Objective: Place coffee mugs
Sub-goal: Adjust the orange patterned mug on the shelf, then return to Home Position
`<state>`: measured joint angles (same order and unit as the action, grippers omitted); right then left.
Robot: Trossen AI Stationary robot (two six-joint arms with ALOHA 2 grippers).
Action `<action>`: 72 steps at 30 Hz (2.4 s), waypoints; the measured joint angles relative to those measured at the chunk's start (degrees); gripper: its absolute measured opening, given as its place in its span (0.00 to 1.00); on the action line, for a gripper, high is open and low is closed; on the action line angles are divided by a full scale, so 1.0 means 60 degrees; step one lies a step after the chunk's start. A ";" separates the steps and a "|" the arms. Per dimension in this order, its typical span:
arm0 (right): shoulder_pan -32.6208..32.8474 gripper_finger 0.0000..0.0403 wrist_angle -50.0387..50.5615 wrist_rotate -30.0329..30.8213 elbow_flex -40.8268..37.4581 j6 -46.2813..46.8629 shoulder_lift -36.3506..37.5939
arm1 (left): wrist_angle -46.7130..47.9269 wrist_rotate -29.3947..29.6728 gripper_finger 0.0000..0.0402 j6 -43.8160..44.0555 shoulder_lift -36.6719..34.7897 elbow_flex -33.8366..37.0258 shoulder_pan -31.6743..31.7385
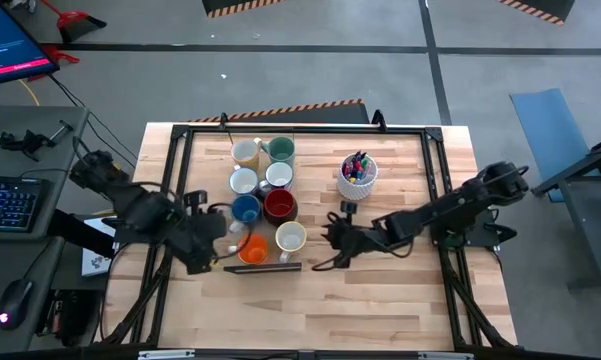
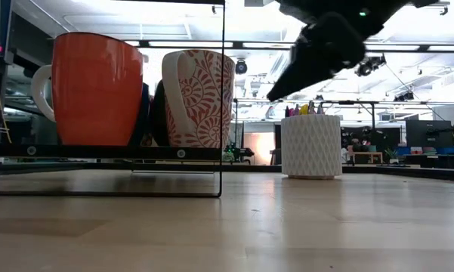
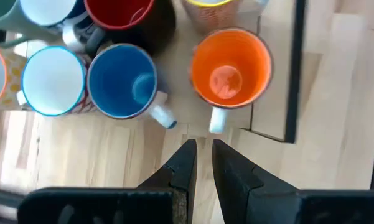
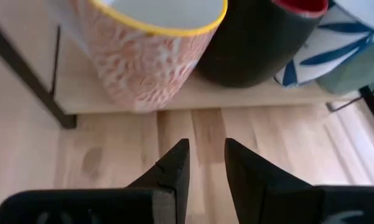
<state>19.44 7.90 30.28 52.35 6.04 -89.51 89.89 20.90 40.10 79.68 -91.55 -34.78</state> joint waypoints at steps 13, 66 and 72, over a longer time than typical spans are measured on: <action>-0.0305 0.20 -0.0020 0.0132 0.1483 -0.0081 -0.1565 | 0.0021 0.1098 0.10 0.0291 -0.0043 0.0000 -0.1331; 0.1464 0.20 0.1589 -0.2367 0.0300 0.1299 0.0519 | -0.0167 0.0278 0.10 0.1726 -0.0525 0.0641 -0.2922; 0.1800 0.20 0.1619 -0.2378 0.0296 0.0502 0.1185 | -0.0761 0.0271 0.10 0.1715 -0.0518 0.0641 -0.2872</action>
<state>30.24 17.62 16.02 54.13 9.05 -82.39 85.33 22.52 50.39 76.57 -87.70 -52.01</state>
